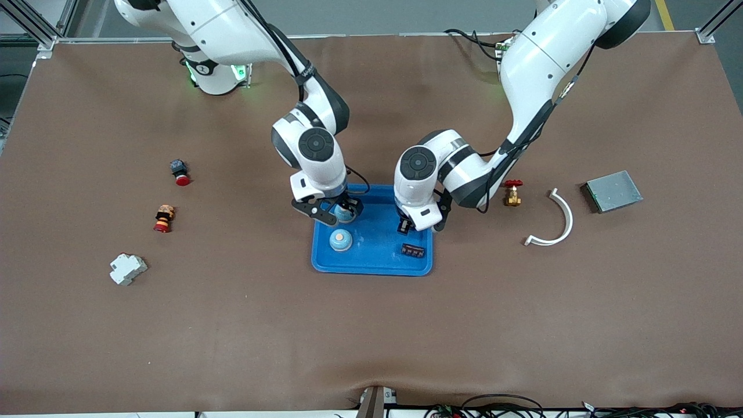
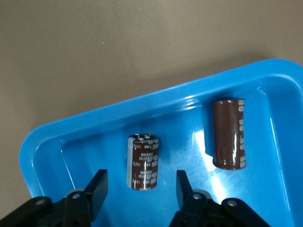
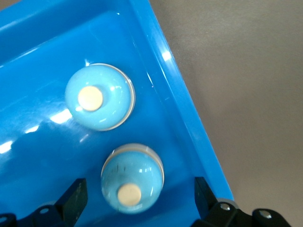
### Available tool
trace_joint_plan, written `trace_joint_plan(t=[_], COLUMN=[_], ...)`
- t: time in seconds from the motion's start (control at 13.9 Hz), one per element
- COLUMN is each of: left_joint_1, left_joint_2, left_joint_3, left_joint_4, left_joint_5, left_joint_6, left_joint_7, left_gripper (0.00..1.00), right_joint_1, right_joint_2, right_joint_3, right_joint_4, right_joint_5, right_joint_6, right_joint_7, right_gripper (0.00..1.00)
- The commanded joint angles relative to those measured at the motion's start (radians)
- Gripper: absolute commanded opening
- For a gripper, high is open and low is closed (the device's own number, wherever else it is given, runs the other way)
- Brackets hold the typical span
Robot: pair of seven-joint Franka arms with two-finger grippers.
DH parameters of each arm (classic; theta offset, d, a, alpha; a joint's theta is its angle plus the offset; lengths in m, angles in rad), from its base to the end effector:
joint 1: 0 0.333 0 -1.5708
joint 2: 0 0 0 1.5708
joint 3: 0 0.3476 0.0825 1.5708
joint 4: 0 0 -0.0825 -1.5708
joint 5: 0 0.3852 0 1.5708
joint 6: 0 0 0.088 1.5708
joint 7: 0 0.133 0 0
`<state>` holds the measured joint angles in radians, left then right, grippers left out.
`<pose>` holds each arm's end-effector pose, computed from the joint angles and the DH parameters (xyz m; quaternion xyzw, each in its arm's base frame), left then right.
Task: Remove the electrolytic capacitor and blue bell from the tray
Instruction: 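Grasp a blue bell with the right gripper while the left gripper grasps a capacitor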
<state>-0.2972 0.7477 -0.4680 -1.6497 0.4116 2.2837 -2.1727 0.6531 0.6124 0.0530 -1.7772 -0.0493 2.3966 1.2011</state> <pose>0.5437 -0.4444 0.2049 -0.8144 -0.5803 0.0040 0.0057 0.5199 0.4379 0.2131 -0.9727 0.2322 -0.0037 0.0024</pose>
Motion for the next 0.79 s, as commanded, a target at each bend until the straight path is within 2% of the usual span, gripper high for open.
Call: trace_joint_plan(t=[0.0,0.22,0.29,0.36,0.5,0.72], left_joint_1=[-0.01,-0.008,-0.01,-0.01,0.001,0.029], left_joint_2=[0.025,0.036,0.039,0.039,0.03,-0.029], left_joint_3=[0.008,0.009,0.012,0.014,0.014,0.011], left_joint_4=[0.011,0.016,0.016,0.014,0.016,0.021], left_joint_5=[0.026,0.026,0.026,0.026,0.027,0.026], left_joint_6=[0.007,0.007,0.007,0.007,0.003,-0.006], left_joint_7=[-0.027,-0.026,-0.027,-0.026,-0.013,0.042], left_gripper=[0.63,0.61,0.52,0.38,0.02,0.0], right_joint_1=[0.011,0.011,0.011,0.011,0.011,0.014], right_joint_2=[0.044,0.05,0.056,0.066,0.085,0.093], right_joint_3=[-0.01,-0.01,-0.012,-0.01,-0.01,-0.01], right_joint_4=[0.051,0.05,0.051,0.054,0.056,0.058], right_joint_5=[-0.027,-0.026,-0.027,-0.027,-0.027,-0.026], right_joint_6=[0.004,0.029,0.032,0.038,0.072,0.072], right_joint_7=[0.023,0.025,0.023,0.025,0.023,0.023], right_gripper=[1.0,1.0,1.0,1.0,1.0,1.0])
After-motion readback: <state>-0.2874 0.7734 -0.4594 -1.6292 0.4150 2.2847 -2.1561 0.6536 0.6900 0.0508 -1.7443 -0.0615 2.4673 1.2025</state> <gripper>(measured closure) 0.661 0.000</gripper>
